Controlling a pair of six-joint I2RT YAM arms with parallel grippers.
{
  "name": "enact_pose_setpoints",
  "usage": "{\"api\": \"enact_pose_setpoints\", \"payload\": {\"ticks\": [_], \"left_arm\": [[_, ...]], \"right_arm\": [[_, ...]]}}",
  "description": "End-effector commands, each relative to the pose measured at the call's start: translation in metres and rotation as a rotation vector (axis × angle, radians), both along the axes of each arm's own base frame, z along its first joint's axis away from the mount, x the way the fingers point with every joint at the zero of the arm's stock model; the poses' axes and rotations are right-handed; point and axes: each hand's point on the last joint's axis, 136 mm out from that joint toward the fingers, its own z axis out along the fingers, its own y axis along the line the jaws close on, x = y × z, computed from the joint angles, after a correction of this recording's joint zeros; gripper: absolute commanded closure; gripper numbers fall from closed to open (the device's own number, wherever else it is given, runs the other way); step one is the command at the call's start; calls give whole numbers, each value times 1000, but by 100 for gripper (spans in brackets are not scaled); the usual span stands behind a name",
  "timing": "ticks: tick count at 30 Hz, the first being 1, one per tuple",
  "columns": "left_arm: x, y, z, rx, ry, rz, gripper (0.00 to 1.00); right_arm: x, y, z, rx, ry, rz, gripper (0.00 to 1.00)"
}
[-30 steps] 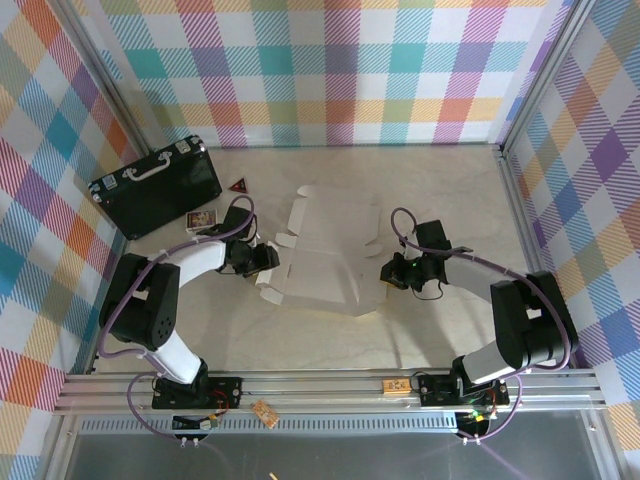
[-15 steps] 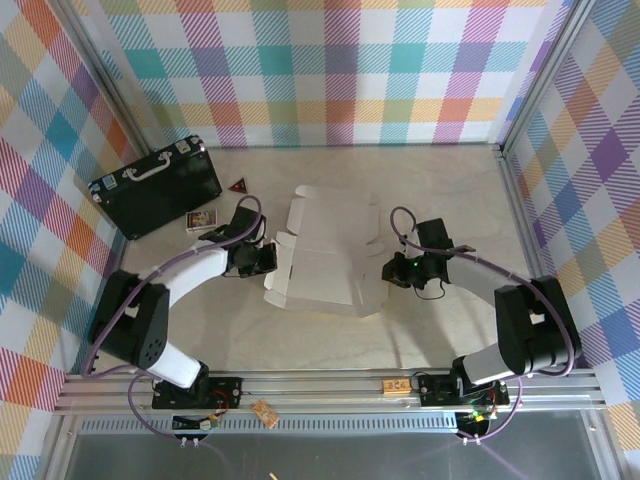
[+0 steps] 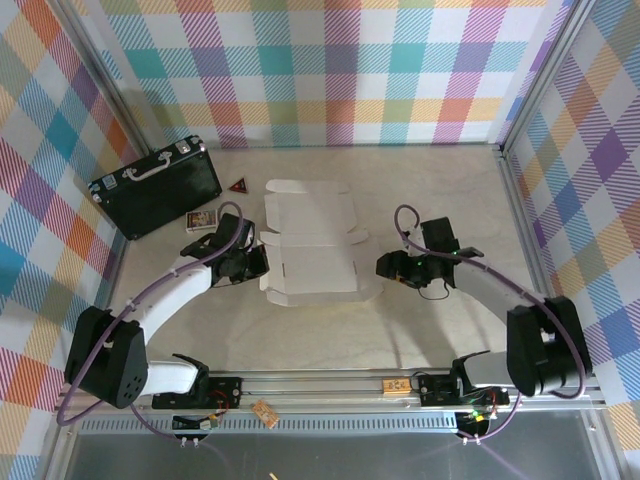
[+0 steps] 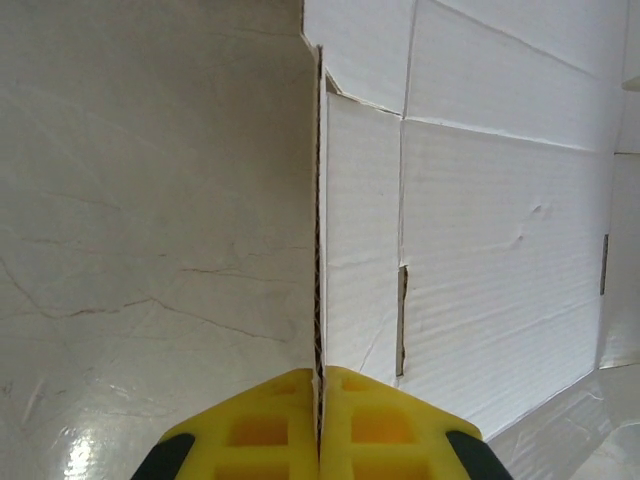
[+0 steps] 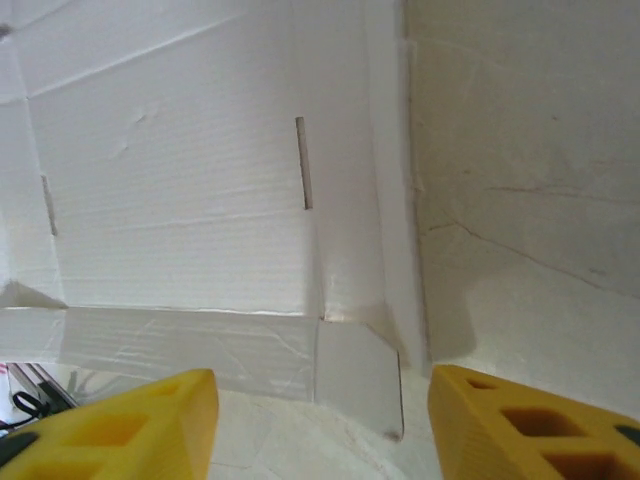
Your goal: Fold the paper box
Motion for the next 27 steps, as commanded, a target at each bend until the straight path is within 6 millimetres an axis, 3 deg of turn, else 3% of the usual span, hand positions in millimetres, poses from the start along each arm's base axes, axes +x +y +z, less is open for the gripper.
{"api": "enact_pose_setpoints", "payload": {"ticks": [1,6,8,15,20,27], "left_arm": [[-9,4,-6,-13,31,54,100],[-9,-3,-8,-75,34,73,100],[-7,-5,-7,-91,40,89,100],[-7,-12,-17,-170,112,187,100],[-4,-16,-19,-250,115,265,100],[-1,-21,-27,-299,132,325,100]], "right_arm": [[-7,-13,15,-36,-54,-19,35],[-8,-22,44,-19,-162,-50,34],[-10,-23,56,14,-212,-63,28],[-23,-3,94,402,-223,-77,27],[-31,5,95,558,-124,-107,28],[-34,-2,61,550,101,-291,29]]}}
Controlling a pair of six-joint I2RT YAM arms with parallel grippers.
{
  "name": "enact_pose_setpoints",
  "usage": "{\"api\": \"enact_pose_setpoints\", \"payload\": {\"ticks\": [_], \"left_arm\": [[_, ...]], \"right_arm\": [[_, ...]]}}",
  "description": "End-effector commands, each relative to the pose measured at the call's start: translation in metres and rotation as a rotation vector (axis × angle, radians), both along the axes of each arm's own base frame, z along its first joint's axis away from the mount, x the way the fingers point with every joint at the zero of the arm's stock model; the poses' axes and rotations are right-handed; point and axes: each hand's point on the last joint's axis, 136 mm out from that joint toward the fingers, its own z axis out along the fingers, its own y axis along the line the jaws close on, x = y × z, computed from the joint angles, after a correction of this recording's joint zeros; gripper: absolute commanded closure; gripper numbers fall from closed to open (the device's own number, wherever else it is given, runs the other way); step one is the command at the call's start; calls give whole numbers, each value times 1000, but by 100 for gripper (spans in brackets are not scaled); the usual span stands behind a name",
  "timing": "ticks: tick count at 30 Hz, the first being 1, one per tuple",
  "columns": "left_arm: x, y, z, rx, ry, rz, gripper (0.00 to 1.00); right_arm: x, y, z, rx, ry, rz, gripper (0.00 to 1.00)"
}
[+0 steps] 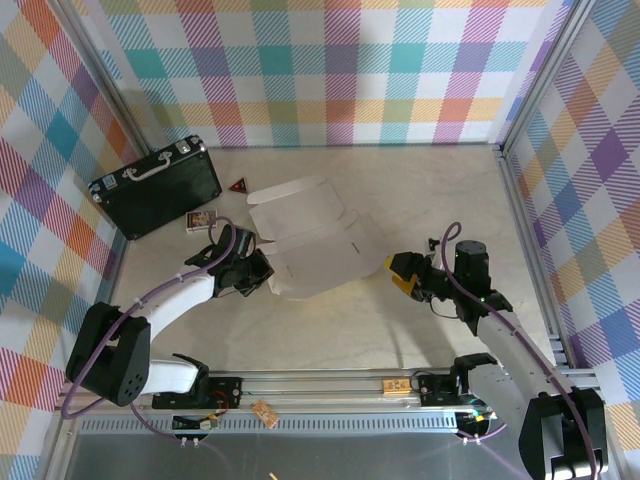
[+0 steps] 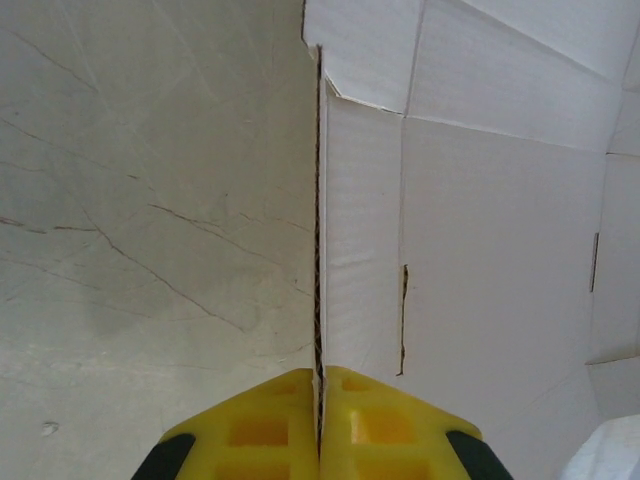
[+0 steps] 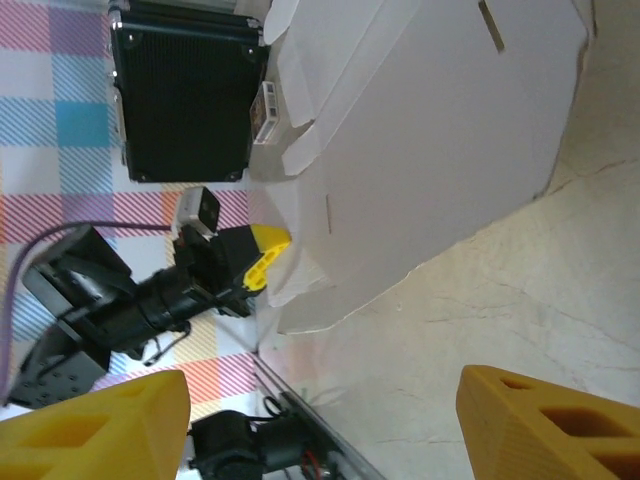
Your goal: Fold the paper box
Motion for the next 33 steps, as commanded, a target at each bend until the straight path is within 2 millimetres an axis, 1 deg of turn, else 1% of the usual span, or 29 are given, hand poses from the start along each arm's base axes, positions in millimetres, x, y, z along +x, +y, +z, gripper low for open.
{"api": "enact_pose_setpoints", "payload": {"ticks": [1,4,7,8,11,15,18,20,22,25,28,33], "left_arm": [[2,-8,0,-52,6,41,100],[2,-10,2,-53,-5,42,100],[2,-13,3,-66,-11,41,100],[3,-14,3,-72,-10,42,100],[2,-17,4,-89,-14,38,100],[0,-23,3,-102,-14,28,100],[-2,-26,2,-107,-14,22,100],[-3,-26,1,-107,-10,25,100],[-3,-27,2,-109,-13,23,100],[-4,-27,3,-109,-17,27,100],[-4,-27,1,-107,-16,31,100],[-5,-25,-3,-94,-14,47,100]], "right_arm": [[-3,0,-10,57,143,-67,29],[-5,7,-23,33,203,-83,30],[-6,29,-32,20,219,-33,30],[-5,37,-39,16,231,-20,30],[4,56,-53,-18,222,-10,31],[22,85,-63,-55,215,6,32],[32,100,-73,-84,243,-14,33],[37,104,-83,-90,279,-44,34],[40,103,-92,-101,310,-88,35],[40,99,-101,-145,352,-139,40],[37,96,-103,-181,366,-169,42],[33,91,-97,-218,343,-197,42]]}}
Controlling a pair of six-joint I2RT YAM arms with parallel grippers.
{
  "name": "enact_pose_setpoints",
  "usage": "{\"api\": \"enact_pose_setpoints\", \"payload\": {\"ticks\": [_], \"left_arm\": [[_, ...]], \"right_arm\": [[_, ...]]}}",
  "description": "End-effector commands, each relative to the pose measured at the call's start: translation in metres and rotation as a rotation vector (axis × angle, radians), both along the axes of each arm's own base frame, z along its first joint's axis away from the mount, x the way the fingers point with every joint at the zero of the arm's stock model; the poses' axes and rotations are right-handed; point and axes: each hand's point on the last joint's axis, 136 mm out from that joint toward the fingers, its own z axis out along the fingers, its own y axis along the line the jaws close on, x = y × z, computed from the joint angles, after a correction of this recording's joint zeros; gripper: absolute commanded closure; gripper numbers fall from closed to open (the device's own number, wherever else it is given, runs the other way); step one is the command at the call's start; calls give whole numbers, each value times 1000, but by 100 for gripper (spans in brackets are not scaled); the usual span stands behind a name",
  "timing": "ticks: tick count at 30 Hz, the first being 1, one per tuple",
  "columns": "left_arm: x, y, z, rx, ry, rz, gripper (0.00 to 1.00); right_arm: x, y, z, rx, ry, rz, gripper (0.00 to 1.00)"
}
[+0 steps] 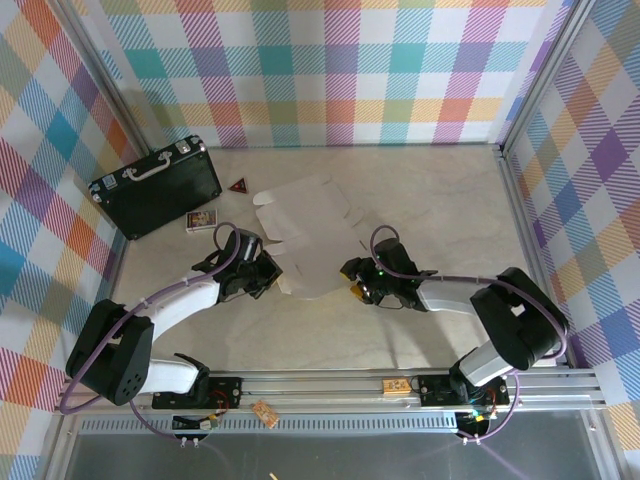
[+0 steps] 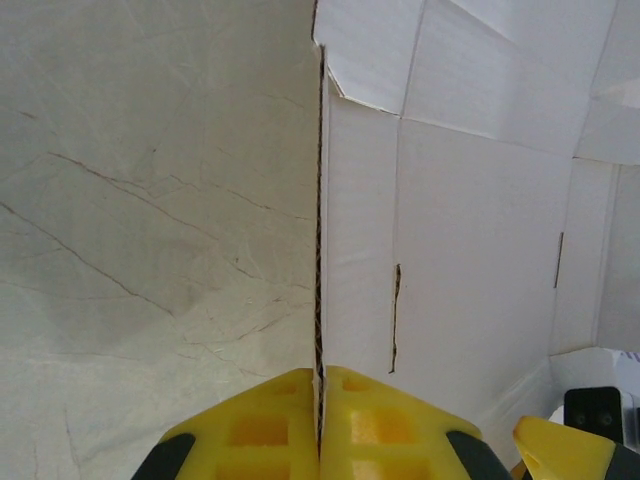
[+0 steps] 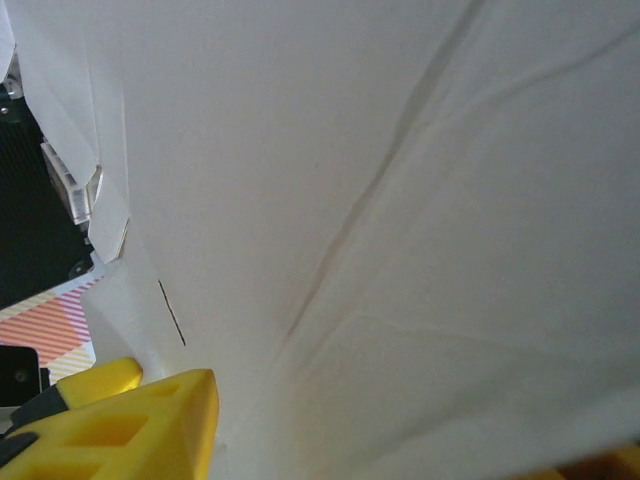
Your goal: Fold the paper box
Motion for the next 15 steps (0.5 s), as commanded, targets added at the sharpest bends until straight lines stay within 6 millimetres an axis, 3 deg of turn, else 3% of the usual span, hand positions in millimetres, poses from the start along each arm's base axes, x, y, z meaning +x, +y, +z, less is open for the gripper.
{"api": "enact_pose_setpoints", "payload": {"ticks": [1,4,8,15], "left_arm": [[-3,0,-2,1,-1,15,100],[-4,0,-4,5,-1,19,100],[-5,-3,-2,-9,-13,13,100],[-12,-7,0,-45,-44,-14,100]], "right_arm": [[3,-6,10,-35,-16,-50,42],[0,-11,8,-53,-14,-61,44],[4,-7,8,-62,-22,-42,53],[19,-4,5,-142,-78,4,82]]}}
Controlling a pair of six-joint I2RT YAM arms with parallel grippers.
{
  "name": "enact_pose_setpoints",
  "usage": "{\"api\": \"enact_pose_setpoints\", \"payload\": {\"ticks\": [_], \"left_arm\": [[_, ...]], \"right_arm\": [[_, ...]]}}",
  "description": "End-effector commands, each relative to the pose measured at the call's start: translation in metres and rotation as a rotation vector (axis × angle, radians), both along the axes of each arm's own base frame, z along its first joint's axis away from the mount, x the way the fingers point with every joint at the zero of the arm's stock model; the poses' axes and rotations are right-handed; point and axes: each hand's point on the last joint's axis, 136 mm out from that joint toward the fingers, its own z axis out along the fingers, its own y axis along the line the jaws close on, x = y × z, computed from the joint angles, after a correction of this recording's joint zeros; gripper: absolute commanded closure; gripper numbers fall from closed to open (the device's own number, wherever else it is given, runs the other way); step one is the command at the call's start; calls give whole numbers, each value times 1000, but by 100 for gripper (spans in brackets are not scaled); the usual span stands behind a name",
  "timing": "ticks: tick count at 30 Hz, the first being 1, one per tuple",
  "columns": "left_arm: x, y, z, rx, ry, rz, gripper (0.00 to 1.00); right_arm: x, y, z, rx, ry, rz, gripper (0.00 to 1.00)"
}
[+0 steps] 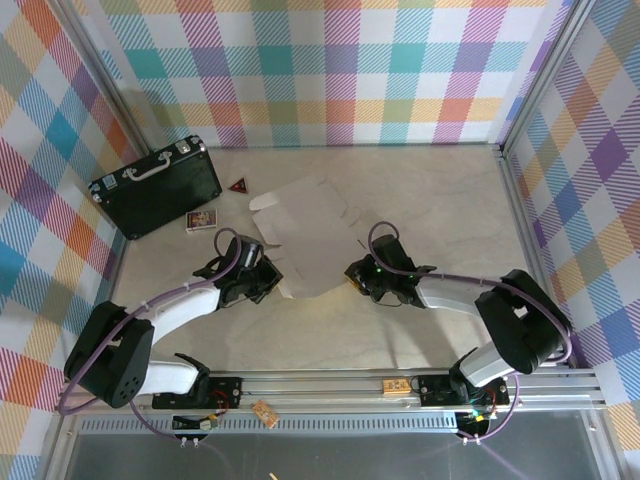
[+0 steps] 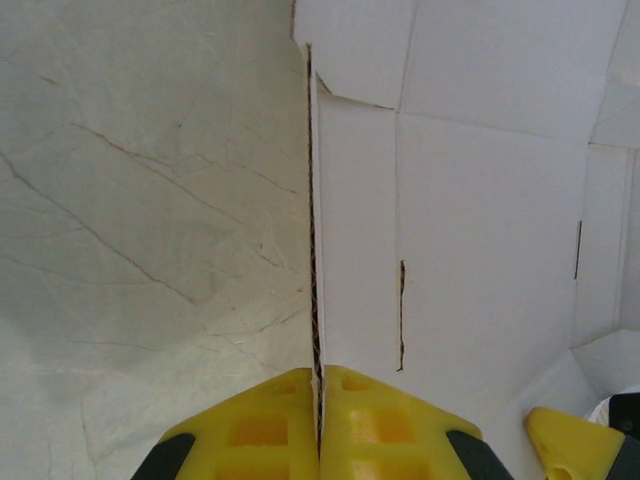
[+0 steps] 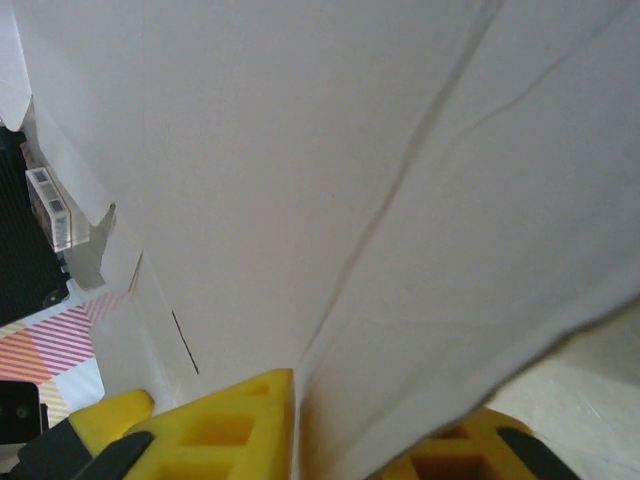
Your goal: Fold the paper box
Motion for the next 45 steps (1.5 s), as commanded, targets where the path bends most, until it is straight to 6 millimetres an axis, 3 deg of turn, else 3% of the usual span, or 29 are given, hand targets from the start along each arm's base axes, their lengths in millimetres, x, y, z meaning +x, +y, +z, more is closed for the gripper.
{"api": "enact_pose_setpoints", "payload": {"ticks": [1,5,9,11,13,16,23,26,29,34,36,39,42,45], "left_arm": [[-4,-6,9,-36,-40,-27,100],[-8,0,10,5,-50,-51,99],[-13,21,22,134,-92,-80,55],[-18,41,32,233,-125,-105,41],[-17,59,53,329,-195,-142,34],[-13,66,104,411,-379,-261,27],[13,36,272,540,-910,-526,6],[31,15,309,639,-1049,-710,5],[47,-4,306,736,-1156,-911,5],[70,-41,272,803,-1347,-1249,6],[93,-51,277,814,-1355,-1293,10],[109,-66,294,813,-1435,-1359,13],[116,-81,289,791,-1492,-1436,15],[109,-91,271,756,-1464,-1534,29]], "right_arm": [[9,-1,-1,-66,-44,35,83],[10,-7,5,-133,-89,71,87],[16,-25,12,-206,-143,136,89],[22,-34,15,-242,-182,217,90],[28,-36,23,-265,-268,336,90],[34,-37,46,-303,-426,504,92],[51,-23,148,-309,-791,804,100],[56,-25,160,-332,-796,938,100],[61,-30,159,-369,-759,1008,100],[57,-27,170,-324,-803,1111,100],[54,-28,175,-334,-829,1163,100],[56,-34,179,-388,-830,1207,100],[59,-36,187,-404,-844,1217,100],[60,-34,192,-395,-855,1215,100]]}}
